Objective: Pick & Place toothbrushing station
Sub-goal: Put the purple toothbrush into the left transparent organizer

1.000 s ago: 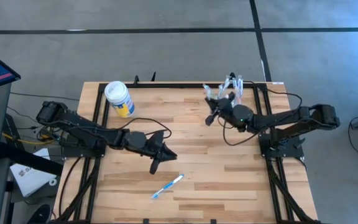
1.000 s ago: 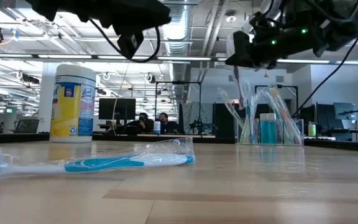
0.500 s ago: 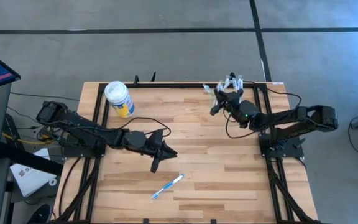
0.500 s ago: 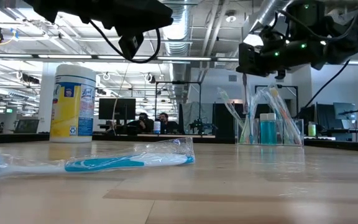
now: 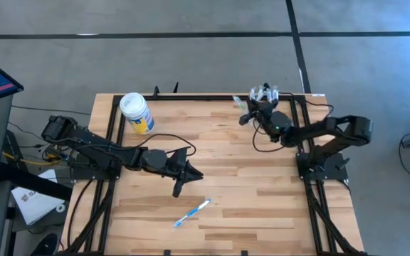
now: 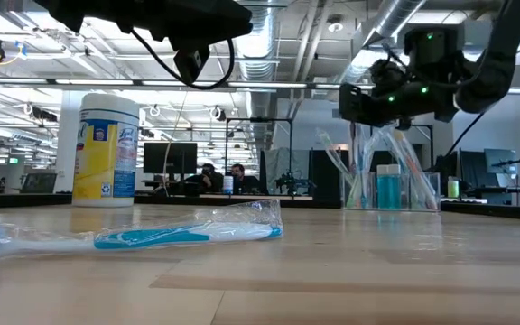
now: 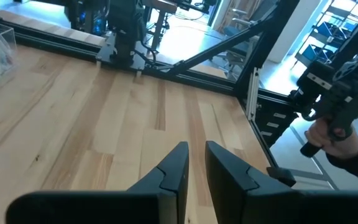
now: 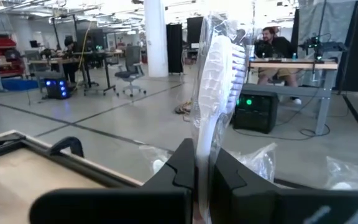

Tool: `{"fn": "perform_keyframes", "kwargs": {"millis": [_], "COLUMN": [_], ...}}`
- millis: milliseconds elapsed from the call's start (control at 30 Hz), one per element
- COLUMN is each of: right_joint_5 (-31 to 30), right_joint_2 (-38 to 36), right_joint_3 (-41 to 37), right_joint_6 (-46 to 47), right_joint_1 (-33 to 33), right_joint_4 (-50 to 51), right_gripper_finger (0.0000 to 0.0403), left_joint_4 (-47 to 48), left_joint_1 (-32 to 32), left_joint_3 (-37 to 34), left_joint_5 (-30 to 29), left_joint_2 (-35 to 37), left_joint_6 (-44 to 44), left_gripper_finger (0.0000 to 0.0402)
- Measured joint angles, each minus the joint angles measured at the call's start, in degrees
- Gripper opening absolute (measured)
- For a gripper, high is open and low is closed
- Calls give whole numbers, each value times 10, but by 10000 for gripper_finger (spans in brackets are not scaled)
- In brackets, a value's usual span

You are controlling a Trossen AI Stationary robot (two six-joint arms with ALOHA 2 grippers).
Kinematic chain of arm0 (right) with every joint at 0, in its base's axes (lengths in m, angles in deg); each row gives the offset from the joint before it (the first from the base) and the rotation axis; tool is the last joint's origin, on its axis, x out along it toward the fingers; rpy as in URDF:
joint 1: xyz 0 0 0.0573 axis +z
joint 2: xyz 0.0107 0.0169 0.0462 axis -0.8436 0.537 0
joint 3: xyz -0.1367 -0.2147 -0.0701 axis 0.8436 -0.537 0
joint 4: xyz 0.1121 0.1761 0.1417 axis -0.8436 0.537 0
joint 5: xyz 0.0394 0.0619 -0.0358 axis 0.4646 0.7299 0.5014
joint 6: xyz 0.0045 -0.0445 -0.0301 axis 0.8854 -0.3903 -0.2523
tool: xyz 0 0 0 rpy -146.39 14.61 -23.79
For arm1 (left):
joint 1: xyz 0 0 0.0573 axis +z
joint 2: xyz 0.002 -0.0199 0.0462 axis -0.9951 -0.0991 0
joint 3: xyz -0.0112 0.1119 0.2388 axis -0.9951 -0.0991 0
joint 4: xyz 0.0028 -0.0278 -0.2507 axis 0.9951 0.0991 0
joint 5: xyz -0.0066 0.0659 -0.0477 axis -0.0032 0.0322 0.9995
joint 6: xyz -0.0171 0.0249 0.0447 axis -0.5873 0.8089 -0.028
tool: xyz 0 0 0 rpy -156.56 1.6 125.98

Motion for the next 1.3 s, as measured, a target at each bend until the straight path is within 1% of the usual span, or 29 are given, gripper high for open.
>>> {"fn": "perform_keyframes", "kwargs": {"millis": [133,233,333,633,733,833,1300], "right_joint_5": [1,3,10,10,0,0,0], "right_joint_2": [39,51,44,-14,-15,-16,-6], "right_joint_3": [0,0,0,0,0,0,0], "right_joint_6": [-3,-3,-5,-36,-37,-36,-36], "right_joint_1": [-10,-14,-14,-11,-11,-11,-16], "right_joint_4": [-50,-59,-57,-43,-11,-2,0], "right_gripper_finger": [7,7,7,7,7,7,7], "left_joint_4": [-1,-1,-1,-1,-1,-1,-1], "left_joint_1": [0,0,0,0,0,0,0], "left_joint_3": [0,0,0,0,0,0,0], "left_joint_5": [0,0,0,1,1,1,2], "left_joint_2": [0,0,0,0,0,0,0], "left_joint_6": [0,0,0,0,0,0,0], "left_gripper_finger": [49,49,49,49,49,49,49]}}
